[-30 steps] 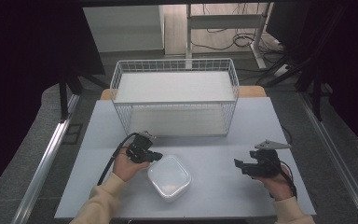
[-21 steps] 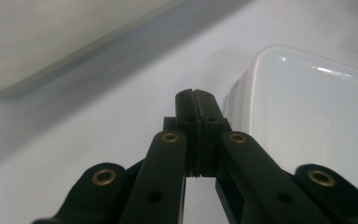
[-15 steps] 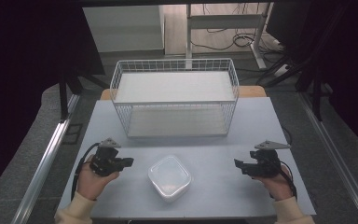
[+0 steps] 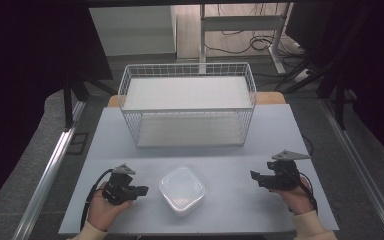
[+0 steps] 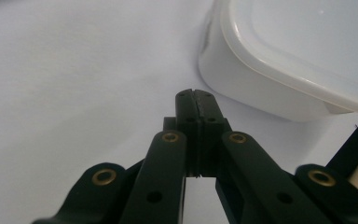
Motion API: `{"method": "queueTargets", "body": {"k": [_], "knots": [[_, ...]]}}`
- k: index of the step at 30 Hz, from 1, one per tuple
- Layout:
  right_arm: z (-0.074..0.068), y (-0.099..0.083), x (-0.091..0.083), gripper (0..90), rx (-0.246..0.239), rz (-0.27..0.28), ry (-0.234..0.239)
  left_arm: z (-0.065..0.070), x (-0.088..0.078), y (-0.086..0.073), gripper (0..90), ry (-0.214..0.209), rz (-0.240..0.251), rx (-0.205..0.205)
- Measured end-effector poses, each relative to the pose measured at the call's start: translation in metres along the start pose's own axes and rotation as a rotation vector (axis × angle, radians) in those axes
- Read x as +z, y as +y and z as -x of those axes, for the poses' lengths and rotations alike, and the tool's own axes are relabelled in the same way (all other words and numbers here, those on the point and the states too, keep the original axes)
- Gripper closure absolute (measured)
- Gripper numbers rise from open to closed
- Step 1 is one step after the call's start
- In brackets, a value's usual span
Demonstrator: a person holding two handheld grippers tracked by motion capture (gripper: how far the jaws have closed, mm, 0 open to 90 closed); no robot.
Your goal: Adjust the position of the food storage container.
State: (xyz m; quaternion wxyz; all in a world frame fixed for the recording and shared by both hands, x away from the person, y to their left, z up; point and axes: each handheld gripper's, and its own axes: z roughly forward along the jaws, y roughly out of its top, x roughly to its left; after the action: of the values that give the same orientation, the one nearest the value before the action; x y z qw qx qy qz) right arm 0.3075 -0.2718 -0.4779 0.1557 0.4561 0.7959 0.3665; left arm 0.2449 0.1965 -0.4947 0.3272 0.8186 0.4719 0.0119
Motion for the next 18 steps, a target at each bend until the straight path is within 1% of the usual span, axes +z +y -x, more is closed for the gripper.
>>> {"method": "queueTargets", "body": {"k": [1,4,5,7,13,15,18], "knots": [[0.000,0.000,0.000,24.3,0.000,0.000,0.000,0.001,0.001,0.001,89.8,-0.001,-0.003,0.005],[0.000,0.000,-0.001,24.3,-0.003,0.001,0.001,0.003,0.005,0.004,89.8,-0.007,-0.005,0.002],[0.000,0.000,-0.001,24.4,-0.005,0.002,0.001,0.004,0.007,0.006,89.8,-0.013,-0.016,0.012],[0.000,0.000,-0.001,24.3,-0.006,0.004,0.002,0.006,0.011,0.010,89.8,-0.019,-0.021,0.019],[0.000,0.000,-0.002,24.4,-0.008,0.002,0.002,0.009,0.016,0.017,89.8,-0.027,-0.019,0.030],[0.000,0.000,-0.002,24.4,-0.008,0.003,0.002,0.009,0.017,0.018,89.8,-0.020,-0.021,0.031],[0.000,-0.001,-0.002,24.2,-0.007,0.000,0.000,0.007,0.020,0.020,89.8,-0.024,-0.021,0.022]]}}
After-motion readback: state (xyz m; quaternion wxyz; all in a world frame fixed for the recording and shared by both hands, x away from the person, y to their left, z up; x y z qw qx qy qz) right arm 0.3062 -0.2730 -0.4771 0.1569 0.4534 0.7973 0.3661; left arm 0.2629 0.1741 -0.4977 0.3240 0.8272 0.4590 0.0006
